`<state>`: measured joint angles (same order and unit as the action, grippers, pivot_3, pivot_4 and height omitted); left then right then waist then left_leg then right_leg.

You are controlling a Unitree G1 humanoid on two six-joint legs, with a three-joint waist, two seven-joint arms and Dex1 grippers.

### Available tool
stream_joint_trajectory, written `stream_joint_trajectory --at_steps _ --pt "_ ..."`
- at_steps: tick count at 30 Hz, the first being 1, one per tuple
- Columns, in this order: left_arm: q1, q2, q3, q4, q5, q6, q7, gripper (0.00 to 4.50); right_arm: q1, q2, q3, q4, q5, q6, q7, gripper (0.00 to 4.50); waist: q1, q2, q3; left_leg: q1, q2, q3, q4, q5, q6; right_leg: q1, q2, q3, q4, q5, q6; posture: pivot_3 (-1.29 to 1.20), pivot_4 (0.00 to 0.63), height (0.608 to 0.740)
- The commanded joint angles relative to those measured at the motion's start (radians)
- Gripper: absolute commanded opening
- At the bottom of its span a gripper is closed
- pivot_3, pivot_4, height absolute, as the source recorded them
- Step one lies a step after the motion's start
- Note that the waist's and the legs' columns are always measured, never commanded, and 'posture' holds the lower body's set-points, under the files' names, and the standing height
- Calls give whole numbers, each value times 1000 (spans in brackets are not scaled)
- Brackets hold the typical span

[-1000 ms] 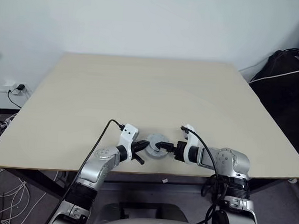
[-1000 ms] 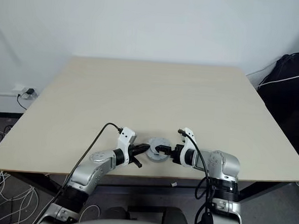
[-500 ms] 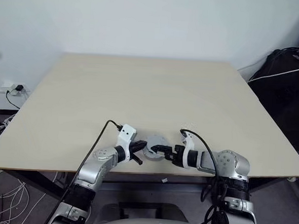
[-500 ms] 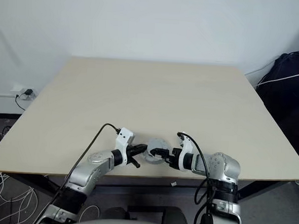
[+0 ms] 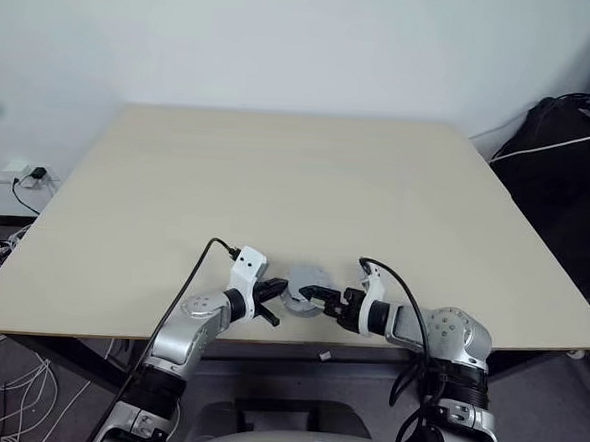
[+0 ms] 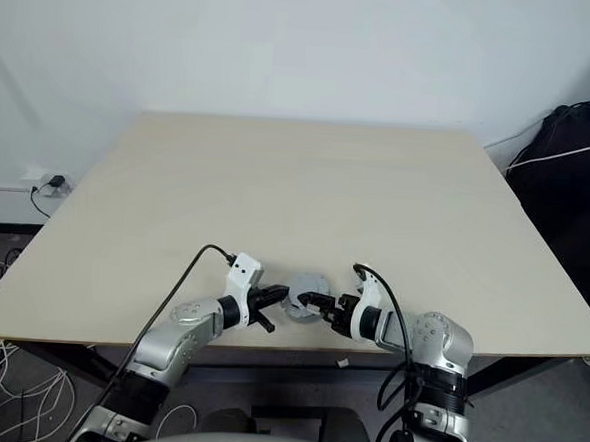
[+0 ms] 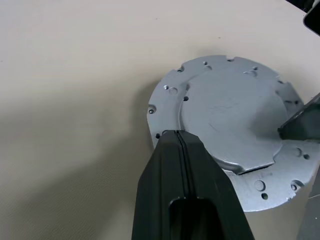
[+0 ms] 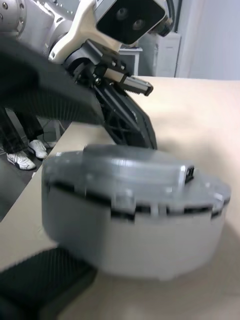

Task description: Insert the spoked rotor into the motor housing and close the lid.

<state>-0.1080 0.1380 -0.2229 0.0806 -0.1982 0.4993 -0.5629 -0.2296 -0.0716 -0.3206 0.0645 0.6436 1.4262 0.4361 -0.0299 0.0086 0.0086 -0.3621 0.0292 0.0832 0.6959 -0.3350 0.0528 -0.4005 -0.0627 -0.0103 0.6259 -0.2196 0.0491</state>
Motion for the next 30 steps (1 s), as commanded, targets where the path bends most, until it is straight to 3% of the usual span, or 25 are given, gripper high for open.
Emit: stream_joint_trajectory --at_steps 1,4,20,30 --pt "2 -10 -37 6 0 25 -14 0 -23 30 9 -54 58 -6 16 2674 -1 1 0 0 0 0 0 0 0 0 0 0 0 0 0 0 0 740" --pt "2 -11 -35 7 1 25 -16 0 -23 29 9 -59 63 -5 10 2146 3 2 -1 1 0 0 0 0 0 1 0 0 0 0 0 0 0 740" --pt "12 -23 -31 -4 -5 26 -10 0 -25 32 2 -67 77 -9 0 2122 3 3 -1 1 0 0 0 0 0 0 0 0 0 0 0 0 0 740" --pt "59 -41 22 -118 -54 21 11 0 -14 30 -11 -62 72 -28 -13 2120 1 3 0 -1 0 0 0 0 0 -1 0 0 0 0 0 0 0 740"
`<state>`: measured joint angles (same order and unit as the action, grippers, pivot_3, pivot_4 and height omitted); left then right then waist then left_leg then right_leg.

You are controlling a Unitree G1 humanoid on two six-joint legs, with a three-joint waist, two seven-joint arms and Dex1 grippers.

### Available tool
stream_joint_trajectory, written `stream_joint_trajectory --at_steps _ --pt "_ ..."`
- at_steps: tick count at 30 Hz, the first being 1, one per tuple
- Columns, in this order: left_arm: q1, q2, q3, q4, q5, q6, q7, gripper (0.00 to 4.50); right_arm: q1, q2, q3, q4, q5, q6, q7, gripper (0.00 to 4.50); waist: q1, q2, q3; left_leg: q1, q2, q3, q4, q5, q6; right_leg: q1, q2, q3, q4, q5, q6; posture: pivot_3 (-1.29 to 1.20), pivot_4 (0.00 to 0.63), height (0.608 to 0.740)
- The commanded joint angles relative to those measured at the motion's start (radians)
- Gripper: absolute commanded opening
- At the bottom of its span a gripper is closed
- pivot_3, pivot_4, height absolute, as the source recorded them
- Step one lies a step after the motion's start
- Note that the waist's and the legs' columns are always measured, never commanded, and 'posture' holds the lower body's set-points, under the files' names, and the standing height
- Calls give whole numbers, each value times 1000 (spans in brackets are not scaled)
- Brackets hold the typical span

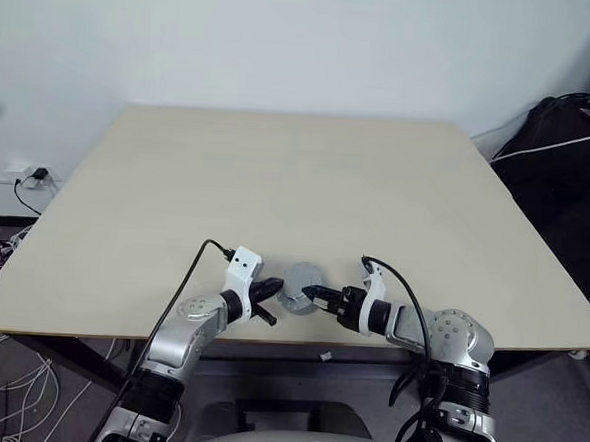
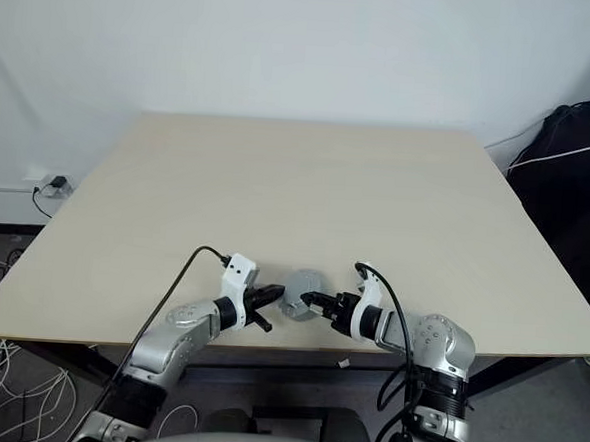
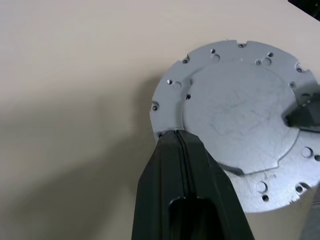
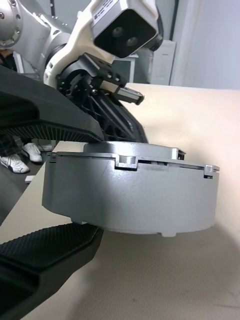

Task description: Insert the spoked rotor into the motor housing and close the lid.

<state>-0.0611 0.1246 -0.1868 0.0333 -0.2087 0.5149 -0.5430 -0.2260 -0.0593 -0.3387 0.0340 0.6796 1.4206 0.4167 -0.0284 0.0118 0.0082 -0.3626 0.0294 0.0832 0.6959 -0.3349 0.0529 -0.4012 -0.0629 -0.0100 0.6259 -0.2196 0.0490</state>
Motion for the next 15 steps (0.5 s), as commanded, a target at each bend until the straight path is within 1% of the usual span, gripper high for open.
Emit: stream_joint_trajectory --at_steps 1,5,8,13,15 --pt "19 -32 -6 -89 -53 3 -7 0 -17 17 7 -31 35 -23 5 2120 0 0 1 0 0 0 0 0 0 -1 0 0 0 0 0 0 0 740" --pt "58 -55 47 -167 -113 -18 5 0 -13 14 5 -29 35 -31 1 2119 -1 0 1 -6 0 1 0 0 0 -7 0 1 1 0 0 0 0 740" --pt "98 -78 97 -233 -183 -19 13 0 -11 13 4 -28 39 -37 -4 2119 -1 0 1 -11 0 0 0 1 -1 -12 0 0 1 2 4 0 0 740" --pt "191 -100 167 -334 -316 -1 13 0 -6 17 0 -31 44 -40 -10 2116 -10 1 1 -12 0 0 0 1 -1 -13 1 0 1 3 4 0 0 740" --pt "232 -112 202 -360 -390 7 9 0 -5 18 -1 -30 45 -42 -11 2115 -10 1 1 -12 0 0 0 1 -1 -13 1 0 1 2 4 0 0 740"
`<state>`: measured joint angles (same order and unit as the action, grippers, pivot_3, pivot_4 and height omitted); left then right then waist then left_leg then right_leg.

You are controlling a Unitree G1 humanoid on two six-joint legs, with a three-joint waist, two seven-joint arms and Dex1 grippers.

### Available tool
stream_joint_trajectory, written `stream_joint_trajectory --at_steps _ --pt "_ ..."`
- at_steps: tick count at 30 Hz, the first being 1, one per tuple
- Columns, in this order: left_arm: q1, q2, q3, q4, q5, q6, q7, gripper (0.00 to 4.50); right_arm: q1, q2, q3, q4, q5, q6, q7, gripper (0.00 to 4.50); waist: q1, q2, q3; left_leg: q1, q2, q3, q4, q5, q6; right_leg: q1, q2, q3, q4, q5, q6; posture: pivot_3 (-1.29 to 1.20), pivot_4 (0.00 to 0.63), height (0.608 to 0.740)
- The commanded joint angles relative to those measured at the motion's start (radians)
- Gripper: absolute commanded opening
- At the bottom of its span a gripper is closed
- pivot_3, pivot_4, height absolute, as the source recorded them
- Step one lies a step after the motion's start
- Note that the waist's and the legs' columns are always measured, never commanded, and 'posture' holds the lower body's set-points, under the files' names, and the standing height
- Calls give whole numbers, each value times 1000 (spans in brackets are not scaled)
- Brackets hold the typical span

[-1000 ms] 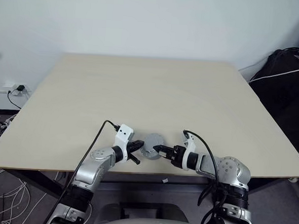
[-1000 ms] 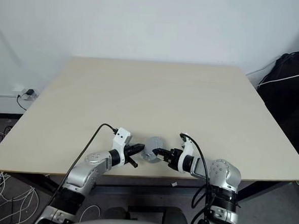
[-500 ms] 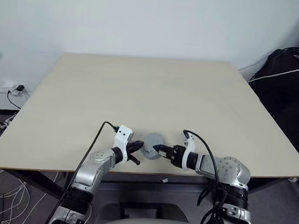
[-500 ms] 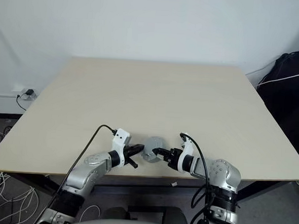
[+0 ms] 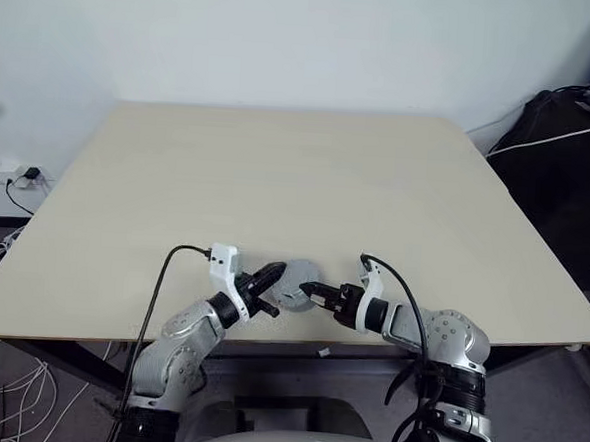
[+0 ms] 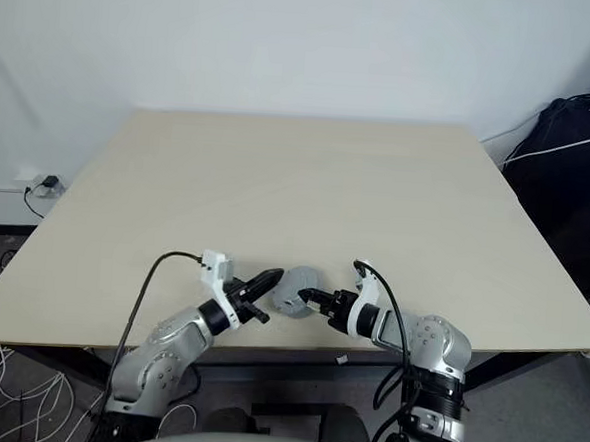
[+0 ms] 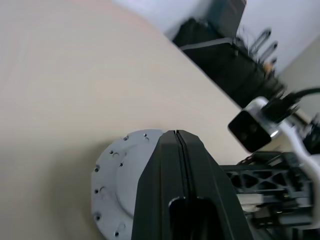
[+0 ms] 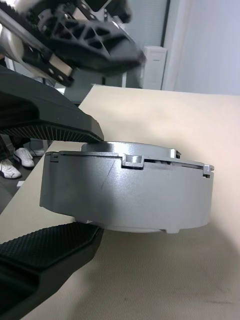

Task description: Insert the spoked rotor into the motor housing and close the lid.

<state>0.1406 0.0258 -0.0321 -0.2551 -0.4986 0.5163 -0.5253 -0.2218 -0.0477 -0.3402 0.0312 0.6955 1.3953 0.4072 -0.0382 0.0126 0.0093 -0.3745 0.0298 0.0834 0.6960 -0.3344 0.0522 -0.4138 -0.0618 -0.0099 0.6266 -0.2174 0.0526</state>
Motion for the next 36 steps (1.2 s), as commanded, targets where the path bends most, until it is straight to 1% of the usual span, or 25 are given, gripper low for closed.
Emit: stream_joint_trajectory --at_steps 1,3,7,13,21,27,30,36 --pt "50 -15 62 -84 -133 10 -11 0 -9 7 -1 -28 30 -17 -2 2115 1 0 0 0 0 0 0 0 0 0 0 0 0 -1 -2 0 0 740" --pt "92 -12 89 -100 -193 13 -22 0 -11 10 -8 -28 34 -23 -2 2114 0 -1 0 0 0 0 0 0 0 0 0 0 0 -2 -3 0 0 740" --pt "160 -48 159 -100 -344 50 18 0 -26 23 -30 -33 50 -44 -7 2114 0 -1 1 0 0 0 1 0 0 0 0 0 0 -2 -3 0 0 740" --pt "251 -102 221 -79 -543 109 62 0 -62 82 -61 -76 115 -56 -18 2088 0 -3 3 -1 0 0 1 0 0 -1 0 0 0 -2 -3 0 0 740" --pt "310 -138 239 -73 -702 121 91 0 -94 143 -89 -128 213 -28 -72 2087 1 -4 4 -2 0 0 1 0 0 -1 0 0 -1 -2 -3 0 0 740" --pt "320 -141 235 -73 -820 125 52 0 -114 203 -90 -176 309 5 -132 2087 -2 -4 5 -2 0 0 1 0 0 -1 0 0 0 -2 -3 0 0 740" --pt "320 -129 222 -72 -847 129 44 587 -124 216 -92 -186 348 14 -162 2087 -3 -4 5 -2 0 0 1 0 0 -1 0 0 -1 -2 -3 0 0 740" --pt "305 -112 204 -62 -867 143 35 2559 -130 216 -86 -174 410 21 -218 2087 -3 -4 5 -2 0 0 1 0 0 -1 0 0 -1 -2 -3 0 0 740"
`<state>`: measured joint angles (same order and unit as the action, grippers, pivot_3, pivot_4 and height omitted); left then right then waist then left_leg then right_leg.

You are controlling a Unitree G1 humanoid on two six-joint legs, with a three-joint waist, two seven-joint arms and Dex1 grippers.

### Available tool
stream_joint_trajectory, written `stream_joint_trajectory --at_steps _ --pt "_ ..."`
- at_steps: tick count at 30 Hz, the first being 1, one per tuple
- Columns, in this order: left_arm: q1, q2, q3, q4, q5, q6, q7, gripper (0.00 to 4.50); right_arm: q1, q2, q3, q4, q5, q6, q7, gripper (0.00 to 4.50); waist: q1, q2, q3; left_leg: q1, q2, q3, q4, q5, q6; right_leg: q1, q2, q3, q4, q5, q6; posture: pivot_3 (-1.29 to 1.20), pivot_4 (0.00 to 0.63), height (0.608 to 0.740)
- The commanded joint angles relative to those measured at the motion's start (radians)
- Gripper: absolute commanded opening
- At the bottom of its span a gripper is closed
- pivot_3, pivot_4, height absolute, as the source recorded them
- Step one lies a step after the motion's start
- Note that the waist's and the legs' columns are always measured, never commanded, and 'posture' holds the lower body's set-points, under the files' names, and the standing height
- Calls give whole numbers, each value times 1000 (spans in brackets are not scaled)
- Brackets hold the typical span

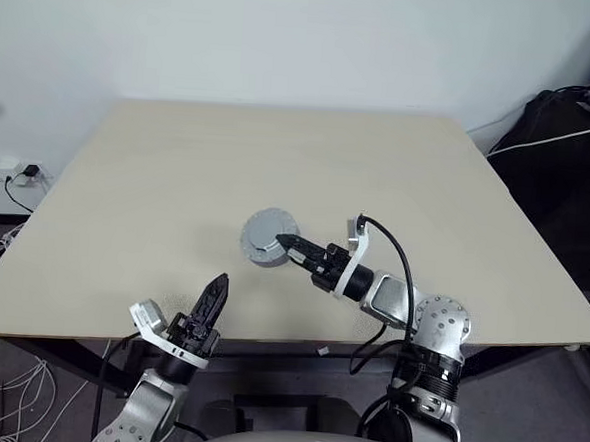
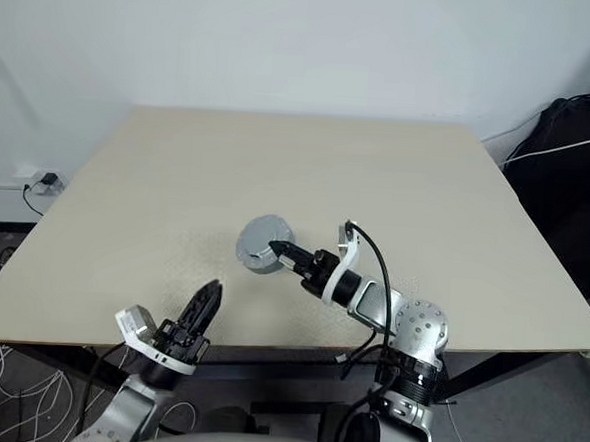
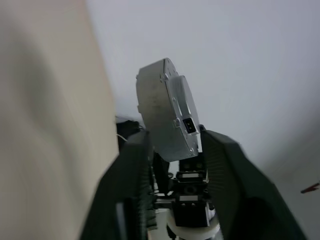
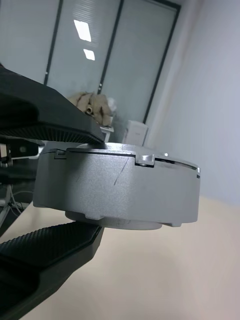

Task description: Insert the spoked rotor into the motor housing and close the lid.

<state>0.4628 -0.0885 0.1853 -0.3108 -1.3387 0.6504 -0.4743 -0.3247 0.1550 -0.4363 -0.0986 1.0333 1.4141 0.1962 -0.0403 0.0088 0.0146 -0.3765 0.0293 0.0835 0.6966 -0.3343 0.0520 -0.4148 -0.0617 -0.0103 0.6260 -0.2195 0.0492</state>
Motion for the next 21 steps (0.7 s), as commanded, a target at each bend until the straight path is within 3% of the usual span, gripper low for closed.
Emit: stream_joint_trajectory --at_steps 1,6,21 --pt "-20 4 -15 -4 -27 10 -17 2942 -25 14 14 -43 79 5 -14 2087 -1 0 0 0 0 0 0 0 0 0 0 0 0 0 0 0 0 740" --pt "-29 9 -21 3 -35 13 -33 4492 -11 21 34 -43 103 12 -43 2087 -4 0 0 0 0 0 0 0 0 0 0 0 0 0 0 0 0 740" --pt "-92 5 -17 54 -48 12 -35 4492 47 52 89 -35 241 93 -138 2087 -8 0 0 0 0 0 0 0 0 0 0 0 0 0 0 0 0 740"
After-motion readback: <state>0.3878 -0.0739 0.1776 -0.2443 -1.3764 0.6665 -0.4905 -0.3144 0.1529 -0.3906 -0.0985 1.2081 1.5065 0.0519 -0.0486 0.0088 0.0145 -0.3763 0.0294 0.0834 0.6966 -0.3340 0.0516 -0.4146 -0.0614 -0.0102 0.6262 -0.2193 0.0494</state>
